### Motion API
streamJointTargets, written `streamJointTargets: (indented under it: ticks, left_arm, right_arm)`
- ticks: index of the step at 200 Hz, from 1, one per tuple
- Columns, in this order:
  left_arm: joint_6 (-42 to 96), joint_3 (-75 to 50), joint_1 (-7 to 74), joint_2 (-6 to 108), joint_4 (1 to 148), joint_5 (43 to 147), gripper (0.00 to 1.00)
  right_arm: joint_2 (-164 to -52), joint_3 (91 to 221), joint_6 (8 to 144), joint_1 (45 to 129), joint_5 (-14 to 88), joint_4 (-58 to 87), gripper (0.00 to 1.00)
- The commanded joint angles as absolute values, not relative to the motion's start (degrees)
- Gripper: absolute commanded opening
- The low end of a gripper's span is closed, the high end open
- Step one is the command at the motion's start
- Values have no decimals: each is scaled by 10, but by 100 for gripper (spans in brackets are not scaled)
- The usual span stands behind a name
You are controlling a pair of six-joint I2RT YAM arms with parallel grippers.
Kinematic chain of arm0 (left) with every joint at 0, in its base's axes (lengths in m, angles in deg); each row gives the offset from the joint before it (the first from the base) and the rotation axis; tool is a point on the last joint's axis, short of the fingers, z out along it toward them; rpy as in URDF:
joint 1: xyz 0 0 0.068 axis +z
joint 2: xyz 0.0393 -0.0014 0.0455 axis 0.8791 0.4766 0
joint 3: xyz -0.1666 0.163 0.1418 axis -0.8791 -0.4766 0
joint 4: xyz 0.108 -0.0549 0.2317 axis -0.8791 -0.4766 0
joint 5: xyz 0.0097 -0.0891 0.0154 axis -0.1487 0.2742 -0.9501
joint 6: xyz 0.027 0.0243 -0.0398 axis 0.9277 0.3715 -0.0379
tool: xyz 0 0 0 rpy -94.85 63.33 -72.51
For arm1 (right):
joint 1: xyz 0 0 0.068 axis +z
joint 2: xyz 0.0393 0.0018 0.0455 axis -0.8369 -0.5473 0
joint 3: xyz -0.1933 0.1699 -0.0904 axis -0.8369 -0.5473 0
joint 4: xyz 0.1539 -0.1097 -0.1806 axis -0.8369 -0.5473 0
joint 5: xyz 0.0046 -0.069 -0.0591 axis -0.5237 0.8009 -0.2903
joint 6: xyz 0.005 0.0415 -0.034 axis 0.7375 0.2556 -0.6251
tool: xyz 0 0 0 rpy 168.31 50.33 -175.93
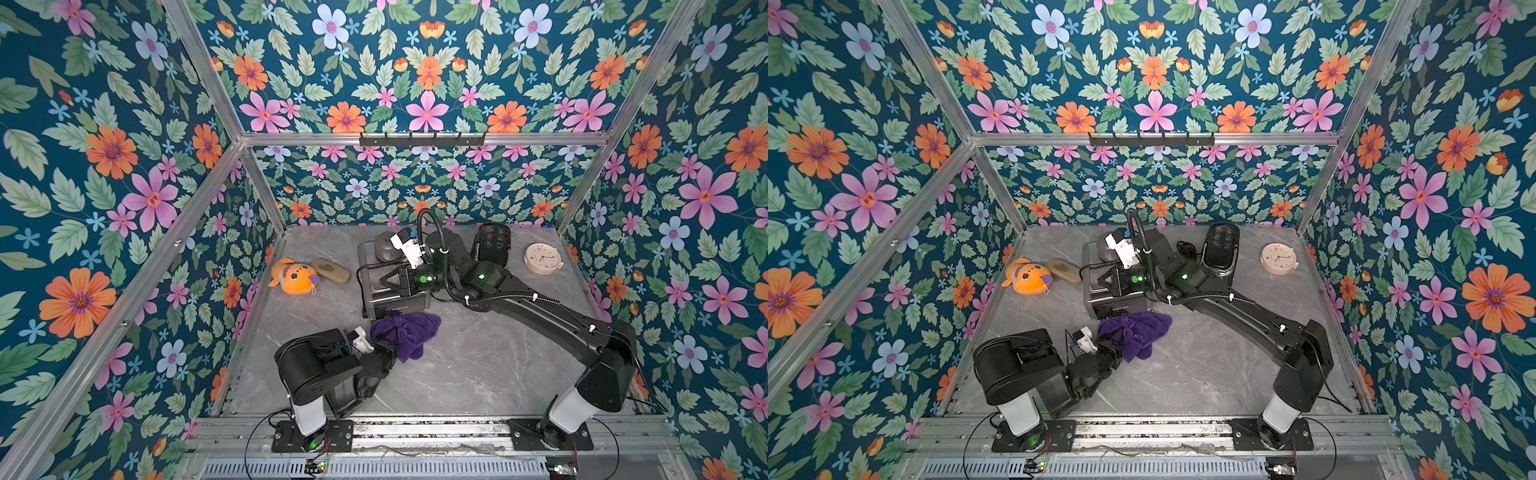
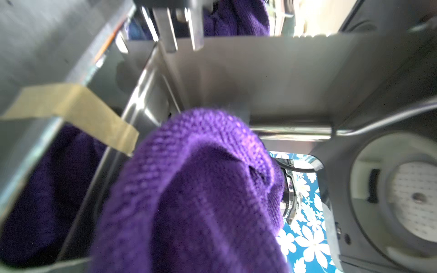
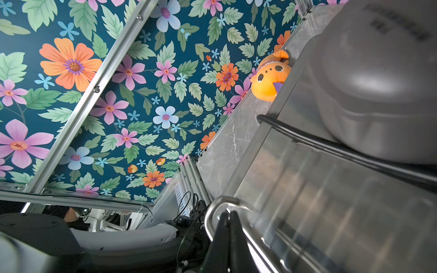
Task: Wipe the surface of a coffee machine
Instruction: Wipe the dirt from the surface of the coffee machine.
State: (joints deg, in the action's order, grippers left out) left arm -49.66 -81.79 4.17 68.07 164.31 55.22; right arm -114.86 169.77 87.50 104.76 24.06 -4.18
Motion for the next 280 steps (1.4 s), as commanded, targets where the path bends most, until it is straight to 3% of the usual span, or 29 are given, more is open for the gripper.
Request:
streamJointTargets:
  ticks: [1, 61, 123, 227, 250, 280]
  left_arm:
    - [-476, -833, 43, 652, 1665, 515, 0]
    - [-377, -859, 99, 477, 1546, 536, 0]
    - [-248, -815, 153, 202, 1227, 581, 0]
    - [-295, -837, 187, 394, 1309, 628, 0]
    - [-295, -869, 190, 314, 1281, 600, 0]
    - [-245, -823, 190, 76, 968, 561, 0]
  right_arm:
    - [-1156, 1689, 873, 1048, 262, -173, 0]
    - [-1156, 1682, 873, 1048, 264, -171, 0]
    - [-1138, 1670, 881, 1049, 262, -156, 0]
    - [-1143, 1692, 880, 1054, 264, -172, 0]
    - [-1133, 1712, 872, 1061, 274, -191, 12]
    - [-1113, 1744, 861, 1068, 281, -204, 38]
